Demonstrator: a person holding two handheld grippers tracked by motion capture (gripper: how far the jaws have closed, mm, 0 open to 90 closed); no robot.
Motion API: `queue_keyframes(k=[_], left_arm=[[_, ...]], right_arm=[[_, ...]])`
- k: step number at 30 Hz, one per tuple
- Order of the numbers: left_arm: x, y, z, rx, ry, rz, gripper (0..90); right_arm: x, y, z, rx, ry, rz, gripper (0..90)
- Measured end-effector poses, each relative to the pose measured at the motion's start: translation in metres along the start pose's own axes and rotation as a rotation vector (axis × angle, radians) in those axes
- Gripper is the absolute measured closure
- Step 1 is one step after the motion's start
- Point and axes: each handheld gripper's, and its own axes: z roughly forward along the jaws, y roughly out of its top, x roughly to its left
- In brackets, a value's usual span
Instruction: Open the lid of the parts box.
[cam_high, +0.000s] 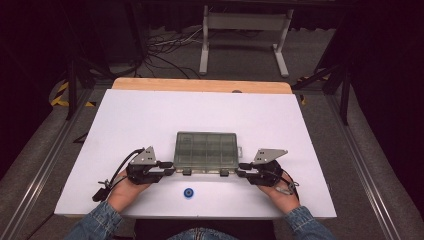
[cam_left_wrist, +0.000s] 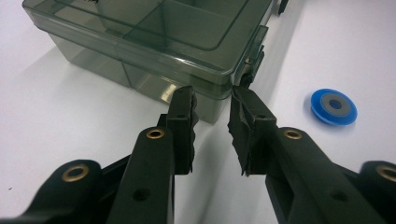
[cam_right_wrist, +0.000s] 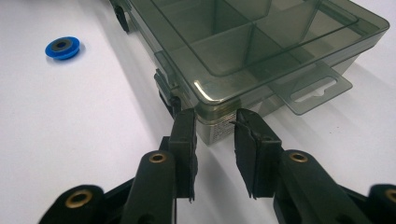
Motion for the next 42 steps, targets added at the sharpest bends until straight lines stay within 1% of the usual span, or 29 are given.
queue_keyframes(k=[5,6,11,14,21,23,26,31,32,33,34,36,37,38,40,42], left_arm=[[0.0,0.0,0.0,-0.006,-0.009,-0.003,72.3],[0.0,0.0,-0.001,-0.007,-0.006,0.005,73.4],[0.0,0.0,-0.001,-0.008,-0.006,0.001,73.9],[-0.001,0.001,-0.003,-0.025,-0.009,-0.003,74.0],[0.001,0.002,-0.007,-0.048,-0.011,0.005,75.5],[0.0,0.003,-0.008,-0.065,-0.019,0.002,75.6],[0.0,0.004,-0.009,-0.071,-0.019,0.004,75.9],[0.0,0.005,-0.012,-0.124,-0.028,-0.011,77.0],[0.0,0.005,-0.013,-0.13,-0.033,-0.011,77.4],[0.001,0.006,-0.013,-0.15,-0.044,-0.017,77.5],[0.001,0.006,-0.014,-0.158,-0.05,-0.025,77.5],[0.001,0.006,-0.014,-0.167,-0.05,-0.02,77.5],[0.001,0.006,-0.014,-0.178,-0.058,-0.03,77.5],[0.002,0.006,-0.015,-0.185,-0.06,-0.024,77.5],[0.002,0.006,-0.016,-0.203,-0.068,-0.041,77.5],[0.003,0.006,-0.016,-0.218,-0.068,-0.045,77.5]], right_arm=[[0.0,0.0,0.0,0.0,0.001,0.001,69.1],[0.0,0.0,0.0,-0.002,0.001,0.001,69.5],[0.0,0.0,0.0,-0.005,0.001,-0.001,70.1],[0.001,0.001,-0.002,-0.01,0.001,-0.003,71.3],[0.002,0.004,-0.006,-0.03,-0.009,-0.01,73.3],[0.002,0.005,-0.007,-0.037,-0.011,-0.011,73.4],[0.003,0.006,-0.008,-0.045,-0.013,-0.014,74.8],[0.004,0.007,-0.012,-0.077,-0.018,-0.02,77.6],[0.004,0.008,-0.013,-0.09,-0.021,-0.019,78.3],[0.004,0.008,-0.013,-0.096,-0.021,-0.018,78.8],[0.004,0.009,-0.013,-0.104,-0.021,-0.018,78.9],[0.004,0.009,-0.014,-0.11,-0.021,-0.017,79.0],[0.004,0.009,-0.014,-0.118,-0.021,-0.015,79.0],[0.004,0.009,-0.014,-0.125,-0.023,-0.016,79.0],[0.005,0.01,-0.015,-0.138,-0.023,-0.013,79.0],[0.006,0.01,-0.016,-0.146,-0.03,-0.014,79.4]])
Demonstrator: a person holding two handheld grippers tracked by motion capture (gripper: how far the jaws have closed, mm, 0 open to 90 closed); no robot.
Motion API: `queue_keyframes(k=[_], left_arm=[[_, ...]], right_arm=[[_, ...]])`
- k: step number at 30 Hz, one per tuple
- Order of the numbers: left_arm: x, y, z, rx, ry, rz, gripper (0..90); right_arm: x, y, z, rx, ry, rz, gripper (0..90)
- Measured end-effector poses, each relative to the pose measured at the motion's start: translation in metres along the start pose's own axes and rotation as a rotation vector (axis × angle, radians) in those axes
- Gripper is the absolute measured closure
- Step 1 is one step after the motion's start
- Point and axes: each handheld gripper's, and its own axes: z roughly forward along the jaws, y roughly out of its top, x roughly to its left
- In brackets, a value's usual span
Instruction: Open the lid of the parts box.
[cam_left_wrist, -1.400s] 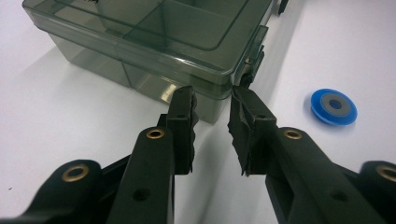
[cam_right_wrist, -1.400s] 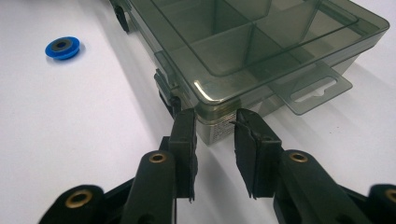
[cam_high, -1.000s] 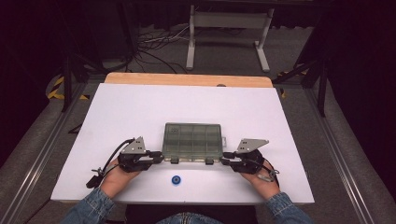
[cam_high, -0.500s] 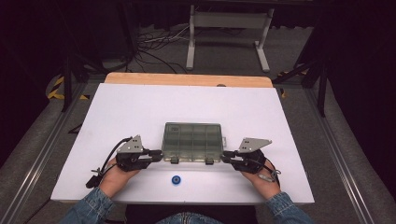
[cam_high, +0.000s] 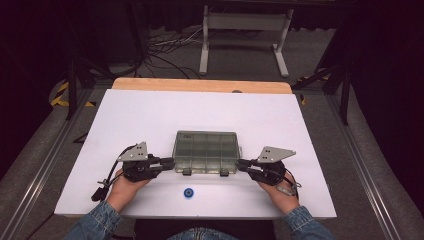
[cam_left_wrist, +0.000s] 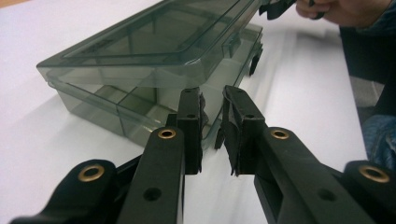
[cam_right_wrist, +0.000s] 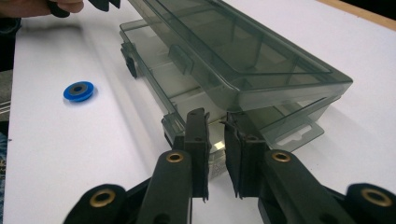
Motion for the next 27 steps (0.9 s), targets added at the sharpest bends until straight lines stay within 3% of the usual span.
queue_keyframes(k=[8,19,23,27], left_arm=[[0.0035,0.0012,0.0,-0.054,-0.011,-0.007,77.5],[0.004,0.0024,0.0016,-0.068,-0.011,-0.016,77.5],[0.0045,0.0022,0.0015,-0.072,-0.015,-0.017,77.3],[0.0043,0.002,0.0024,-0.073,-0.017,-0.018,77.1]], right_arm=[[-0.002,0.0012,-0.0038,-0.047,-0.011,0.018,79.4],[-0.0025,0.0022,-0.0054,-0.06,-0.014,0.022,78.6],[-0.0037,0.0027,-0.0059,-0.053,-0.033,0.028,69.4],[-0.0075,0.0027,-0.0023,-0.034,-0.068,0.053,47.1]])
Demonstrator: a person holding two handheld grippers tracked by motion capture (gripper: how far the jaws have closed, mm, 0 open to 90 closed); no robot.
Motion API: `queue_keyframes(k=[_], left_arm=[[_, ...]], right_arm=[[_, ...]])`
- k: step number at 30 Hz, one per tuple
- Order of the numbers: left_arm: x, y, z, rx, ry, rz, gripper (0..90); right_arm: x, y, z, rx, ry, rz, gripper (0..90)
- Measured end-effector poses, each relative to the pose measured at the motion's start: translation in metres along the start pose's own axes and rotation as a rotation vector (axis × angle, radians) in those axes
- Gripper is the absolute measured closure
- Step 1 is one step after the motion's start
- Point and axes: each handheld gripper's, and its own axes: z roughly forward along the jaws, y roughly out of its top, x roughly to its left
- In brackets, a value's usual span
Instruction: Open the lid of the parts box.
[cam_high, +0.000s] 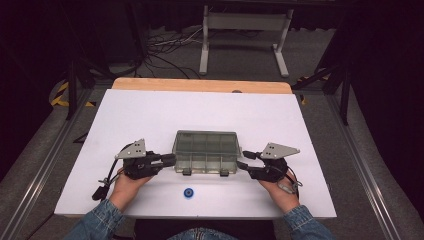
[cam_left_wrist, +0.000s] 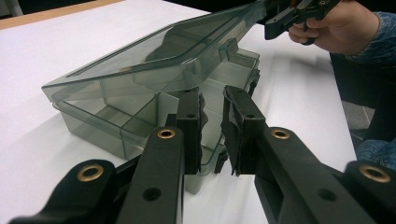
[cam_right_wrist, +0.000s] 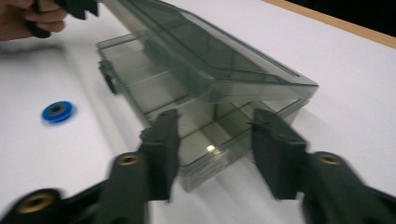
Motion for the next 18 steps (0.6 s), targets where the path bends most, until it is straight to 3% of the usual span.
queue_keyframes(k=[3,6,10,15,18], left_arm=[[0.0,0.0,0.0,0.002,-0.001,0.001,76.9],[0.0,0.0,0.0,0.0,-0.001,0.0,76.7],[-0.001,-0.001,0.001,0.004,-0.001,-0.006,74.4],[-0.001,-0.001,0.002,0.01,-0.016,0.001,71.6],[-0.003,-0.002,0.007,0.039,-0.03,0.022,66.7]], right_arm=[[-0.002,0.005,0.003,0.001,-0.029,0.0,40.0],[-0.002,0.008,0.005,0.009,-0.054,-0.02,38.7],[-0.004,0.009,0.006,0.019,-0.081,-0.011,37.6],[-0.005,0.013,0.006,0.012,-0.087,-0.015,37.4],[-0.008,0.018,0.005,0.003,-0.084,-0.004,37.1]])
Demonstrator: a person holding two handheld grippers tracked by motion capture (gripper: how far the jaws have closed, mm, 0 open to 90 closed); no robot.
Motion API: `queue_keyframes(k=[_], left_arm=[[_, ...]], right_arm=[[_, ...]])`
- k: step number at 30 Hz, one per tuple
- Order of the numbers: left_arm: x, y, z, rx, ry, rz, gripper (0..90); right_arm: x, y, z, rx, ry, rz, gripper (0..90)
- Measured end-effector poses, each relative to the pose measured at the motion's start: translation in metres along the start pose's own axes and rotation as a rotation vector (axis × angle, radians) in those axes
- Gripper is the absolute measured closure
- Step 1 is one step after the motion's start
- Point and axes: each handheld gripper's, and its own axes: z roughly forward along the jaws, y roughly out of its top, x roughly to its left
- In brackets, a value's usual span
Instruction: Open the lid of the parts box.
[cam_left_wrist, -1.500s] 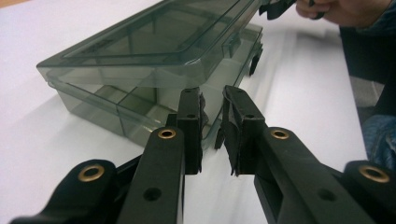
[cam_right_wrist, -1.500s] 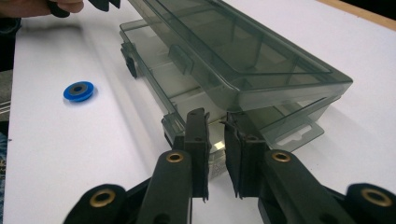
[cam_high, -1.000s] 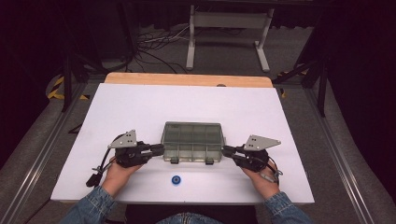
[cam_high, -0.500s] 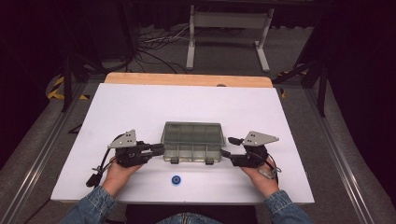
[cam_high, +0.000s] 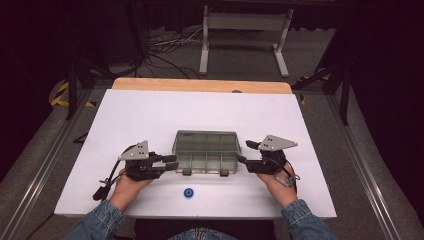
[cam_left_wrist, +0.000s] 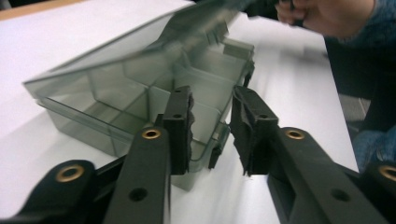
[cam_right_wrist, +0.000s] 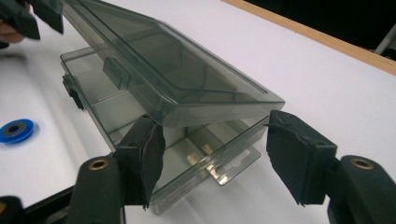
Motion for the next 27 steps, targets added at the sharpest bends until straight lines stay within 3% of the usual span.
queue_keyframes(k=[3,8,16,27], left_arm=[[-0.002,-0.002,0.006,0.043,-0.014,0.016,65.0],[-0.002,-0.004,0.01,0.07,-0.013,0.005,63.0],[-0.001,-0.005,0.013,0.091,-0.017,0.004,60.6],[-0.002,-0.005,0.013,0.095,-0.009,0.008,60.5]], right_arm=[[-0.002,0.003,0.0,-0.001,-0.001,0.0,37.0],[-0.004,0.006,-0.001,0.003,0.003,-0.002,36.8],[-0.009,0.011,0.003,0.02,0.007,-0.003,36.5],[-0.018,0.027,0.003,0.001,-0.004,-0.007,36.4]])
